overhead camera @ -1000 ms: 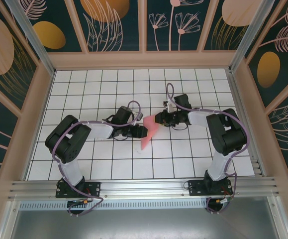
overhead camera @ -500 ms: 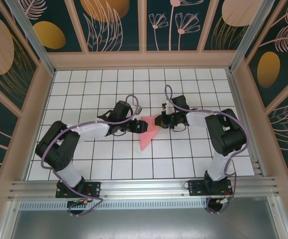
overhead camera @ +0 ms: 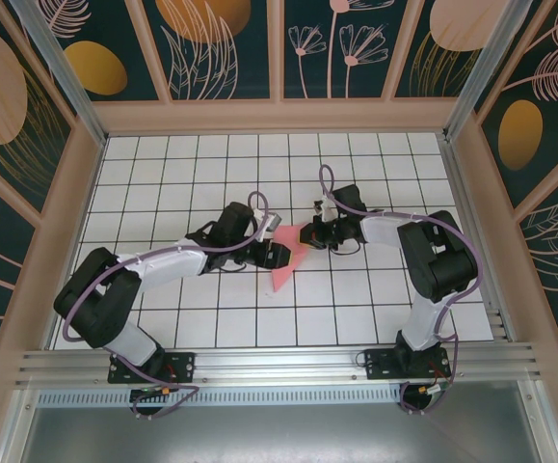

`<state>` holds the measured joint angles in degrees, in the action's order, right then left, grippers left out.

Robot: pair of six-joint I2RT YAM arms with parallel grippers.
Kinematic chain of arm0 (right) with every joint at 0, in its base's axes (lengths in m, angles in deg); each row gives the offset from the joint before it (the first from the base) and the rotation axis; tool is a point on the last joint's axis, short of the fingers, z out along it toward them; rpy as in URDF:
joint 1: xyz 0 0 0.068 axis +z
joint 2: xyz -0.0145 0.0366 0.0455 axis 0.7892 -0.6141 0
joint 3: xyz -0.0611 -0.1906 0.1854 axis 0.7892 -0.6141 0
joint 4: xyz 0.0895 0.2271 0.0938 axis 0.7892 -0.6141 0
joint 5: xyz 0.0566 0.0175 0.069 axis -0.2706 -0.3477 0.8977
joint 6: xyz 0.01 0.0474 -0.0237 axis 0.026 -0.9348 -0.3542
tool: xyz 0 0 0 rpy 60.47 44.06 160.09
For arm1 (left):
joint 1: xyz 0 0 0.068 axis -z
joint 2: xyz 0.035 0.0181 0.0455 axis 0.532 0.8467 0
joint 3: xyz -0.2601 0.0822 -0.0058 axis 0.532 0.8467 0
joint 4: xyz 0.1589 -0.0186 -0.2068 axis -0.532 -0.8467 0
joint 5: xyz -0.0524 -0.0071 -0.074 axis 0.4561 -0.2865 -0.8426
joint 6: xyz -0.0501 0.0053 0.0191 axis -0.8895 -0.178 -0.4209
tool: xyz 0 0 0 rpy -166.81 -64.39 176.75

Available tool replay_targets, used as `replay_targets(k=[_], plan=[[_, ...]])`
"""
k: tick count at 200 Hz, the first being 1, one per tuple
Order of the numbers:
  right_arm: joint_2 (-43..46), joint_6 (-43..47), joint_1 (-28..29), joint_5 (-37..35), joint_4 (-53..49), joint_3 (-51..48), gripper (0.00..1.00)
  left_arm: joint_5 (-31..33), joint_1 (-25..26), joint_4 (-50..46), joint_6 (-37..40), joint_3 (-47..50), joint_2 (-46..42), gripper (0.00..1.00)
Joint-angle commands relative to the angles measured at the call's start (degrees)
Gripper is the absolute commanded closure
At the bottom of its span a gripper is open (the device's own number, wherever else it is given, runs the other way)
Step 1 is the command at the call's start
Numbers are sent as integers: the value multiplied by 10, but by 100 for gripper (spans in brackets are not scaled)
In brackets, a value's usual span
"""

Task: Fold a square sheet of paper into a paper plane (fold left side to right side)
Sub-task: Fold the wing for the fifth time at the center of the table.

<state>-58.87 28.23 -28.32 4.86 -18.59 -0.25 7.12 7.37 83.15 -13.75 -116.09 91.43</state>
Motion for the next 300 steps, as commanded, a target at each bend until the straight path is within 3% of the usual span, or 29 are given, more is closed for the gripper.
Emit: replay_targets(k=[1,104,150,190,207,243,300], plan=[[1,-2,8,-8,-15,18,96,6,-1,24,-23,8,30,50],[13,3,6,-3,-20,7,90,57,-1,45,-22,8,110,61],[42,-4,2,-5,-12,-16,75,47,-2,73,-20,26,108,63],[112,3,-34,-36,-25,-55,60,46,-1,81,-20,29,110,64],[128,11,-53,-45,-38,-77,60,47,-2,84,-22,32,108,64],[129,0,-62,-32,-18,-126,71,48,-2,86,-22,34,105,65],[90,-27,-20,-18,28,-125,73,49,-2,87,-22,37,106,66]])
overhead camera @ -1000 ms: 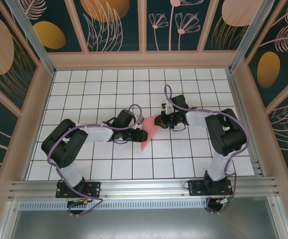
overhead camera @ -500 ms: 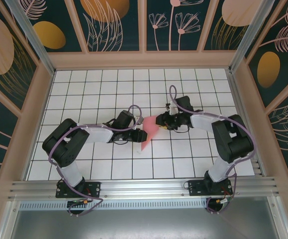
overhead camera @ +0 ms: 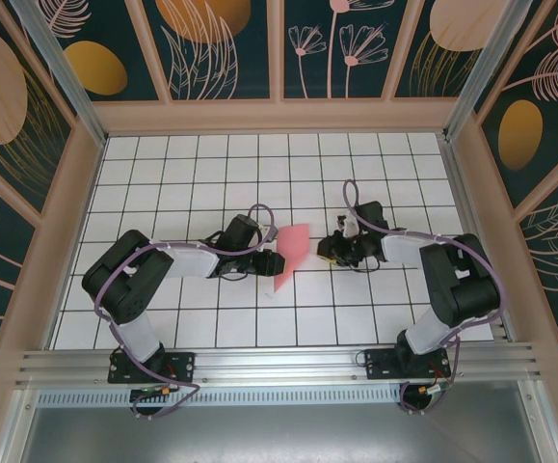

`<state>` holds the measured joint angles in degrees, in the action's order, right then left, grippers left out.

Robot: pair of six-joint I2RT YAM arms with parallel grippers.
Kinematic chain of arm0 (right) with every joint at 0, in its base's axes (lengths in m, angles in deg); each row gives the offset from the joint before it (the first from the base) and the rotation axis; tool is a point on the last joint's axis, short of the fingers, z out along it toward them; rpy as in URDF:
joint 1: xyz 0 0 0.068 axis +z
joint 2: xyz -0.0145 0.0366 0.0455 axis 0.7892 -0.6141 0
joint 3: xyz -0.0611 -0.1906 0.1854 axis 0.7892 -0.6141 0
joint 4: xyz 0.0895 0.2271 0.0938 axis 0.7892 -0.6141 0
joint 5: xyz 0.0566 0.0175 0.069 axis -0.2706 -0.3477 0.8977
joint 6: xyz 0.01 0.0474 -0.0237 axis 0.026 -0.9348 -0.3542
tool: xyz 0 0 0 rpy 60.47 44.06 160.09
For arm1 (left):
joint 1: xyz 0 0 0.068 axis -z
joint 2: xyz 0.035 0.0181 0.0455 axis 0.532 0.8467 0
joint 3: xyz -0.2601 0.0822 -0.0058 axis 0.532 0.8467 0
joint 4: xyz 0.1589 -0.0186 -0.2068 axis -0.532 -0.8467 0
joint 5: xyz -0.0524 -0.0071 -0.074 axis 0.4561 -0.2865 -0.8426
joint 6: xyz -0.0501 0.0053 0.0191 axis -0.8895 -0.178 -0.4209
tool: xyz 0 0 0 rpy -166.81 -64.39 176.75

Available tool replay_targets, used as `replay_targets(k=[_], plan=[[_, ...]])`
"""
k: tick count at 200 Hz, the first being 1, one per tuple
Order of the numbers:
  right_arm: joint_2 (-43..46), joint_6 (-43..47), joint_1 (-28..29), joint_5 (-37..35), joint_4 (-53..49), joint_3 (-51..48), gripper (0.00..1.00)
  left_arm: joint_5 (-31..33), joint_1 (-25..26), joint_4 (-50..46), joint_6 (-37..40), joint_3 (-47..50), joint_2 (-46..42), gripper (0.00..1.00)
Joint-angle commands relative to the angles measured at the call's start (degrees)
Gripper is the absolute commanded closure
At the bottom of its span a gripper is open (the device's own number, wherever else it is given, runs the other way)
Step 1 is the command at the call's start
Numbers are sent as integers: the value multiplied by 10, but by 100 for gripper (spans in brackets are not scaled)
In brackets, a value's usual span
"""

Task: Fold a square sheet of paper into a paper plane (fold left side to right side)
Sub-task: Fold the wing for the fifth time at the center of the table.

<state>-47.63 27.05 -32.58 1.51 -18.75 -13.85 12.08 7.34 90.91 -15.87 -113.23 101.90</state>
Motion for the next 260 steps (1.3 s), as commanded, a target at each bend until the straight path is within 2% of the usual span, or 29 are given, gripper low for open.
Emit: replay_targets(k=[1,54,102,192,260], plan=[[-24,-15,23,16,29,12,73,0,-2,9,-1,8,1,66],[-46,-27,49,30,51,39,73,0,-1,11,-1,9,3,67],[-41,-30,60,41,55,48,67,2,-1,8,2,5,13,70],[-64,-37,78,39,63,67,64,20,-1,-13,12,-5,29,72],[-82,-45,85,37,73,72,56,25,-1,-18,13,-9,31,83]])
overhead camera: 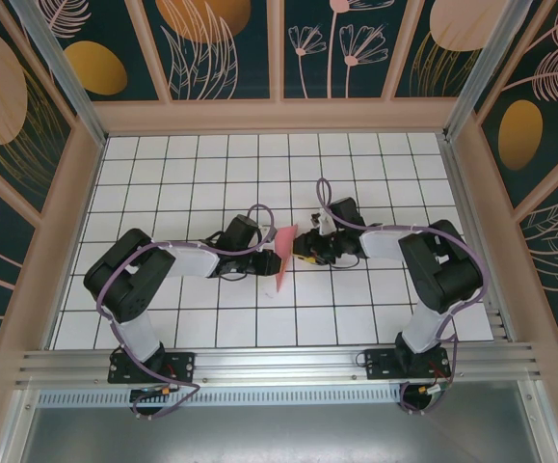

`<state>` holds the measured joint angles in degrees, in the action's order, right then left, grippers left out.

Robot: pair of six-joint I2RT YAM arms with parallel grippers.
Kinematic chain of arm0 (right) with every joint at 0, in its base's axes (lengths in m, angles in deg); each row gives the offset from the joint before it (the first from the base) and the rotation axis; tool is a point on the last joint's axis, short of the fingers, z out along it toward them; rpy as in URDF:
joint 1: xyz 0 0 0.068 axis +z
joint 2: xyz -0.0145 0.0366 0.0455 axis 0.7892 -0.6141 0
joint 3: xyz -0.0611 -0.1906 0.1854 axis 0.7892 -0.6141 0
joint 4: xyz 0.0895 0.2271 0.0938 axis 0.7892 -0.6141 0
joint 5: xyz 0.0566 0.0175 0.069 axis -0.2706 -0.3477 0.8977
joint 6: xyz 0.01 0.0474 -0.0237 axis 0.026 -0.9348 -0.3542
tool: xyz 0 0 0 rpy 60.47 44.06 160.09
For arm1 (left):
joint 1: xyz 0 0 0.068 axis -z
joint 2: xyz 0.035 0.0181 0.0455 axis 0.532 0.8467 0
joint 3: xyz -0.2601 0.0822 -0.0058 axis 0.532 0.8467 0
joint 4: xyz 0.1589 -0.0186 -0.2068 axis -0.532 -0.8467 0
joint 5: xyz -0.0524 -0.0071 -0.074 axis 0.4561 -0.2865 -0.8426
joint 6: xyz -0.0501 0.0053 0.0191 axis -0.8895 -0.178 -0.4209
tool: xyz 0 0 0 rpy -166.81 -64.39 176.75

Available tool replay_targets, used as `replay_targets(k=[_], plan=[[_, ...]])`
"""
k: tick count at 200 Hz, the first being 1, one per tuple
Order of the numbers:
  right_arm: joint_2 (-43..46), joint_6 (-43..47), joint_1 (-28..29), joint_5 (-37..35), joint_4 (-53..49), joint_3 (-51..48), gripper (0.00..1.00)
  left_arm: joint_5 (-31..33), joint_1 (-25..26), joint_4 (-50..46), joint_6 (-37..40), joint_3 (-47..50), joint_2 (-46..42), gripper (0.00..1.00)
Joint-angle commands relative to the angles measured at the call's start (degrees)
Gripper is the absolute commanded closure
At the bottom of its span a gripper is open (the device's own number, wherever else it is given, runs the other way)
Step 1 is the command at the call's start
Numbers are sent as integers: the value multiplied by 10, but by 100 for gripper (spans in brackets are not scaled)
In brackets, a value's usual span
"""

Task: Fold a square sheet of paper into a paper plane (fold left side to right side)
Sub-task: Fold the wing for the fifth time at the center of the table.

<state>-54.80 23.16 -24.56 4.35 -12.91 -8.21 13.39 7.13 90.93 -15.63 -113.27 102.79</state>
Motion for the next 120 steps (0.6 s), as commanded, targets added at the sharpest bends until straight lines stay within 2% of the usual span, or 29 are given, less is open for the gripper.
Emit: replay_targets(k=[1,57,120], plan=[[-11,-7,6,9,15,16,56,12,1,-18,11,-8,22,83],[-20,-10,13,-4,13,29,46,8,0,-16,11,-12,30,89],[-27,-4,20,-24,-8,46,41,13,1,-23,16,-15,37,91]])
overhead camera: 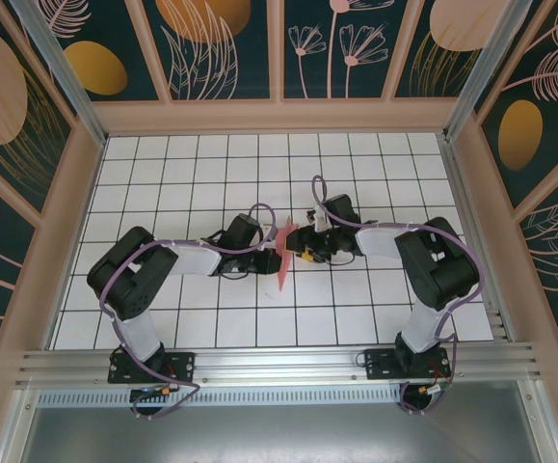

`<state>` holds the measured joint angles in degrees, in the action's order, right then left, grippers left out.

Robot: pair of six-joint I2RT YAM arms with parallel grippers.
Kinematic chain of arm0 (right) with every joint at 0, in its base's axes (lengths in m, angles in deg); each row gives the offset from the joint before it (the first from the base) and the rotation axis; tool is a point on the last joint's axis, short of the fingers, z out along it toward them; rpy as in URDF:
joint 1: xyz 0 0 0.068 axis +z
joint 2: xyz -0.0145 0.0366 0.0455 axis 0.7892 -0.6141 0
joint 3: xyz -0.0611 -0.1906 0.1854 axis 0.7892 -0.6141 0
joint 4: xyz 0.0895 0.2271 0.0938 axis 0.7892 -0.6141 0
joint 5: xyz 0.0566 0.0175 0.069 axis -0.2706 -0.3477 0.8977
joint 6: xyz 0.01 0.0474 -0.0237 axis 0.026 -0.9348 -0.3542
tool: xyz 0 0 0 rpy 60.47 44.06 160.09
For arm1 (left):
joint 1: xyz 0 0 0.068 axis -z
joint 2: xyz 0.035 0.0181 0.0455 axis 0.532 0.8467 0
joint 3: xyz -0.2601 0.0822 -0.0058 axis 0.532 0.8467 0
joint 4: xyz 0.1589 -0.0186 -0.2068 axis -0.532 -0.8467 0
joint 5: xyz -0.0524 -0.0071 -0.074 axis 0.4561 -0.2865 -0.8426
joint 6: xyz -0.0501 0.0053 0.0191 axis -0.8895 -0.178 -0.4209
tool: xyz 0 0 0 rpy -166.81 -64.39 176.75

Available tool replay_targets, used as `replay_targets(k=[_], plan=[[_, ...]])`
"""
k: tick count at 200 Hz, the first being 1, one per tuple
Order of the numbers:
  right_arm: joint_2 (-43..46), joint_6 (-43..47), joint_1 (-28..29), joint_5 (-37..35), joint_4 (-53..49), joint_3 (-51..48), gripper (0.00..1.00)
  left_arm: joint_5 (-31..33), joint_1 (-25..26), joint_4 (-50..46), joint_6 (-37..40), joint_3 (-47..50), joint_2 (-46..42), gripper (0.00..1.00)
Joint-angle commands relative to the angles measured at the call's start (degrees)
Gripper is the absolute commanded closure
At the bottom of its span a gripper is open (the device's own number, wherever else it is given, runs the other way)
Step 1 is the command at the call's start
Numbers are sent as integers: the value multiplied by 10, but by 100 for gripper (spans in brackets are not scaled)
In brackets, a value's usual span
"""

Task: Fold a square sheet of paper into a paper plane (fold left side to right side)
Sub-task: Fold the wing for the fifth time at the center of the table.

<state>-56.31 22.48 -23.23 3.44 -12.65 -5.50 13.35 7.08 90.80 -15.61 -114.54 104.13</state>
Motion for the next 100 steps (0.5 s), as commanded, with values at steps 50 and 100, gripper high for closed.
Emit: replay_targets(k=[50,100], plan=[[-26,8,7,-35,-35,27,41,17,1,-24,18,-5,32,91],[-52,15,14,-63,-62,41,42,14,1,-12,12,2,17,89]])
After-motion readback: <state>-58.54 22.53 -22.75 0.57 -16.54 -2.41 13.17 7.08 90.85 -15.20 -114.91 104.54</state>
